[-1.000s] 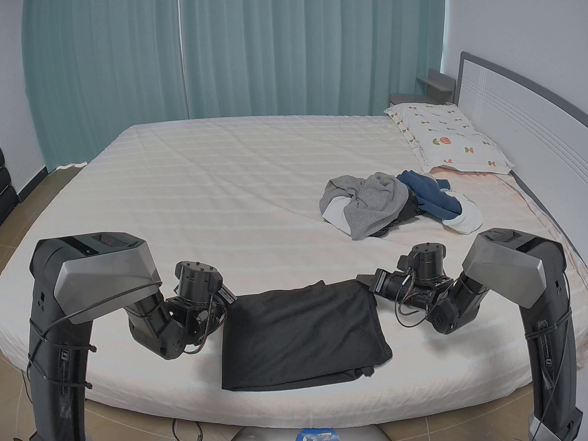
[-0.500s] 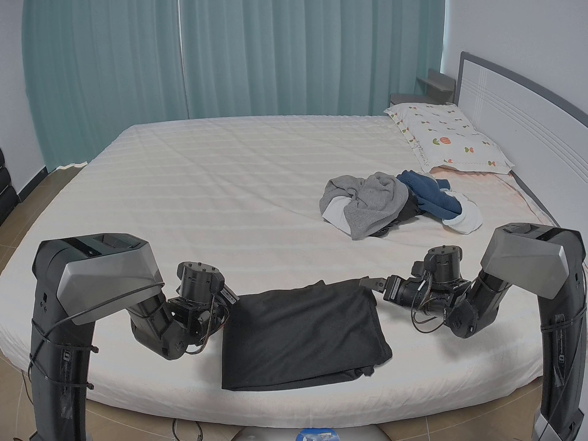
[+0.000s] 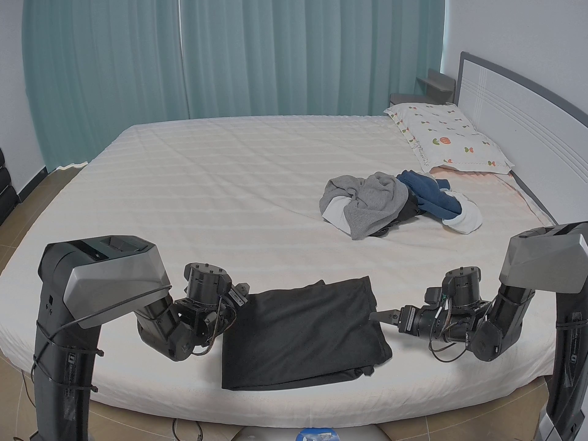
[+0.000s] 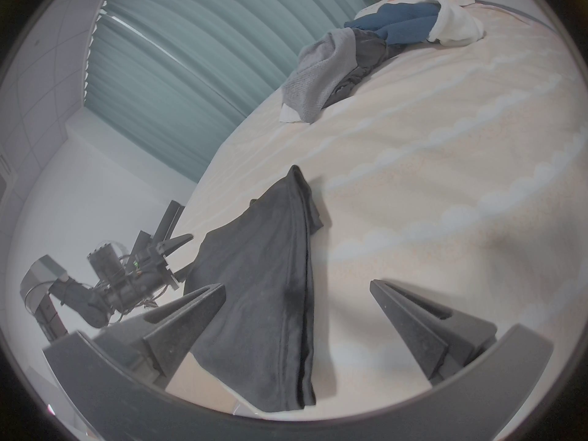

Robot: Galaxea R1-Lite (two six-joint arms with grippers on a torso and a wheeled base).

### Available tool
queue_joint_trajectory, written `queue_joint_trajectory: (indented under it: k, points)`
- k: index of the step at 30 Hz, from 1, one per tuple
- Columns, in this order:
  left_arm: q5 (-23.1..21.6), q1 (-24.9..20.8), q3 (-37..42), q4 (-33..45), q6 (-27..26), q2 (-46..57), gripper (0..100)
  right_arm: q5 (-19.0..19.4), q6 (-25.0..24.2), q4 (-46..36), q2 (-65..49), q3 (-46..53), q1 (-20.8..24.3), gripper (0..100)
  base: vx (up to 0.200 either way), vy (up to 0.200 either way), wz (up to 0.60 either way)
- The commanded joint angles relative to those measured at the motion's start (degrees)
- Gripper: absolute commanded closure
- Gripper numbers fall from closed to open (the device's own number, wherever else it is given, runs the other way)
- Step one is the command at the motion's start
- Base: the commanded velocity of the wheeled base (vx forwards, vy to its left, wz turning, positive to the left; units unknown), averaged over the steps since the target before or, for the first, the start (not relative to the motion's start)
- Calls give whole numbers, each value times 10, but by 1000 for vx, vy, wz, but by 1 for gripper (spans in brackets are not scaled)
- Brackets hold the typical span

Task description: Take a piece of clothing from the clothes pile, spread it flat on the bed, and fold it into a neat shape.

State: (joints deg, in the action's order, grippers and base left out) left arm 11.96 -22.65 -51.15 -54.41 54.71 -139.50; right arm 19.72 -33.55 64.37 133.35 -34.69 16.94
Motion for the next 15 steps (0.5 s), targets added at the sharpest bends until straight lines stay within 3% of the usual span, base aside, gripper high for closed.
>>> queue_joint_trajectory:
  k: [1, 15]
  points:
    - [3, -7, -18, 1, -2, -17, 100, 13, 11, 36, -13, 54, 9, 0, 0, 0, 0]
    - [54, -5, -15, 1, 1, -17, 100, 12, 38, 44, 4, 66, 52, 0, 0, 0, 0]
